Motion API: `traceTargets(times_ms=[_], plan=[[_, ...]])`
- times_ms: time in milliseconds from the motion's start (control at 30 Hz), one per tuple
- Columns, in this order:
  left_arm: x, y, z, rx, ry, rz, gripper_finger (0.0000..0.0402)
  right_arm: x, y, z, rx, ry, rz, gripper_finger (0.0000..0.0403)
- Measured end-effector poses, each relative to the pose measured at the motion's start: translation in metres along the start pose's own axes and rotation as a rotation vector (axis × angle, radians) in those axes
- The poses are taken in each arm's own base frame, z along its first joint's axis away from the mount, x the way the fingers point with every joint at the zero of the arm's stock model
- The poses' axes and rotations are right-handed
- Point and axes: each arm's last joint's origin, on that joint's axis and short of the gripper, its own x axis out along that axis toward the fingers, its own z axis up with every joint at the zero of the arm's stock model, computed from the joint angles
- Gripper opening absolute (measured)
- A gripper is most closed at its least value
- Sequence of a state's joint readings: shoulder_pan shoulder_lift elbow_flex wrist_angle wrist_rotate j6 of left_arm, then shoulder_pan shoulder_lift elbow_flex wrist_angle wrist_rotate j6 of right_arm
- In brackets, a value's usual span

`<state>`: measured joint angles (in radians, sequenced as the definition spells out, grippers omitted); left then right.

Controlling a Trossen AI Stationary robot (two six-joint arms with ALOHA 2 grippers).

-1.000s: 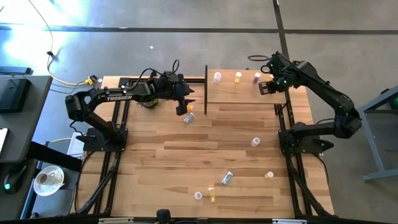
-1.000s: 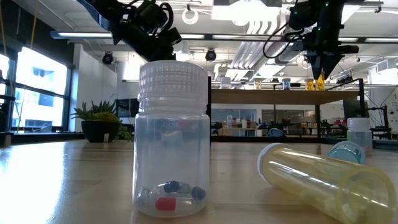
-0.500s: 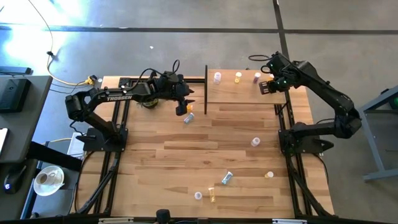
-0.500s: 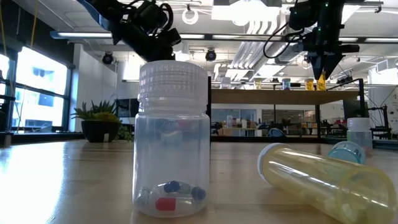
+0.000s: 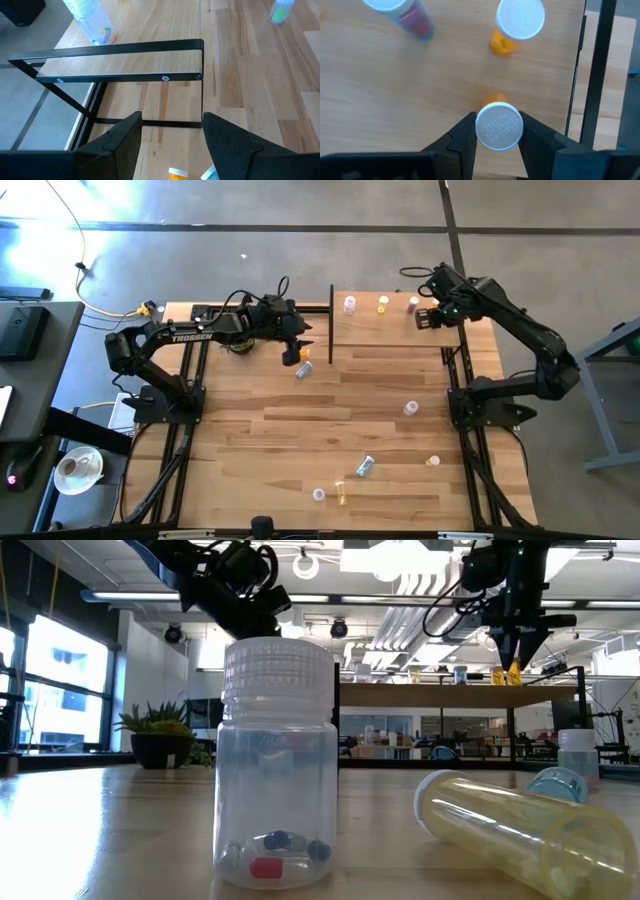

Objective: Pick and place medicine bottles onto shelf by color
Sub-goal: Put the bottom orange pill bottle aligned with the other orange pill bottle on the shelf

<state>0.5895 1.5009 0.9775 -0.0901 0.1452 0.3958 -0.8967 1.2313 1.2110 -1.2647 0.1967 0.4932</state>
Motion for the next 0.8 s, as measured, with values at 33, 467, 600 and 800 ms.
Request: traceTargets(times_ms=[33, 467, 600, 800], plan=[[0.0000, -0.0002, -0.0002, 0.008, 0.003, -0.001, 0.0200, 0.0010, 0.0005, 0.0009, 0.000, 0.001, -0.006, 0.0120], [0.0000, -0.0001, -0.0003, 0.019, 0.004, 0.001, 0.0200, 0.0055, 0.0017, 0.0034, -0.001, 0.000, -0.048, 0.0128], [0.0000, 0.0000, -0.0003, 0.019, 0.004, 0.001, 0.0200, 0.0056, 0.0016, 0.0035, -0.006, -0.002, -0.052, 0.0142], [0.0000, -0.0001, -0.0003, 0.019, 0.004, 0.001, 0.0200, 0.0058, 0.0021, 0.0046, -0.014, -0.013, -0.046, 0.0163]])
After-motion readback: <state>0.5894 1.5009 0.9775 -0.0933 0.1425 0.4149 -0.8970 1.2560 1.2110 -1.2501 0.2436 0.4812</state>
